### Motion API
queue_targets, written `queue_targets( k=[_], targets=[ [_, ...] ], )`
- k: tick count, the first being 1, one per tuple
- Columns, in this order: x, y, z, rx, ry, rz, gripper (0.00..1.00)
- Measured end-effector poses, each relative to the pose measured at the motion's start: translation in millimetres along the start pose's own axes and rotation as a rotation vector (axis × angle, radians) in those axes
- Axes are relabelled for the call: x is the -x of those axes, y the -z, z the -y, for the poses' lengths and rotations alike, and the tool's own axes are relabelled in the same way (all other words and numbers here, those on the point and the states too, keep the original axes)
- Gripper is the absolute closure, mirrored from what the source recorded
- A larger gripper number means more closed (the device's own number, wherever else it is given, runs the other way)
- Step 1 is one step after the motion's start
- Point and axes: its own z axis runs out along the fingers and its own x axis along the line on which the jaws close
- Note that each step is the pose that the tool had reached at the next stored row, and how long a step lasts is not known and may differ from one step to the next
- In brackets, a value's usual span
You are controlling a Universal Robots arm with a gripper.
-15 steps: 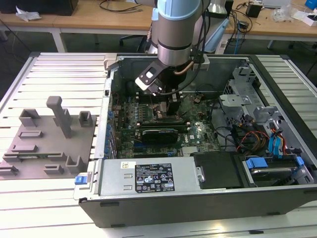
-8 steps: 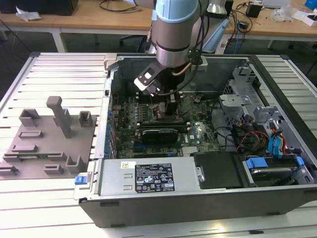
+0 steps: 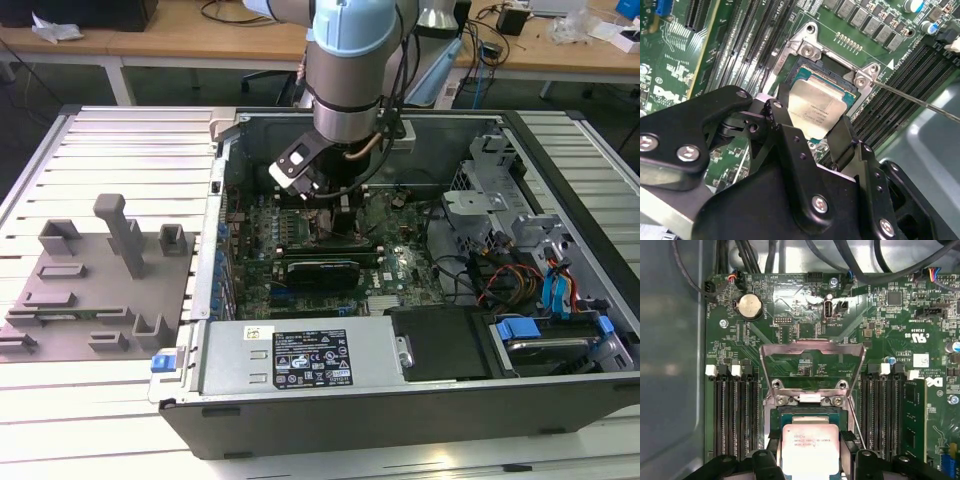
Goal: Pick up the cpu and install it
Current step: 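Place the cpu into insertion slot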
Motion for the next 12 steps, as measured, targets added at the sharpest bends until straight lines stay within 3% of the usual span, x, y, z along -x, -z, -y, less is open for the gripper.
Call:
queue_targets(
  k=[8, 12],
  targets=[
    [-2.3, -5.7, 0.4, -0.0020, -0.007, 0.0008, 0.45],
    [-2.3, -7.1, 0.5, -0.0024, -0.007, 0.0084, 0.45]
  ],
)
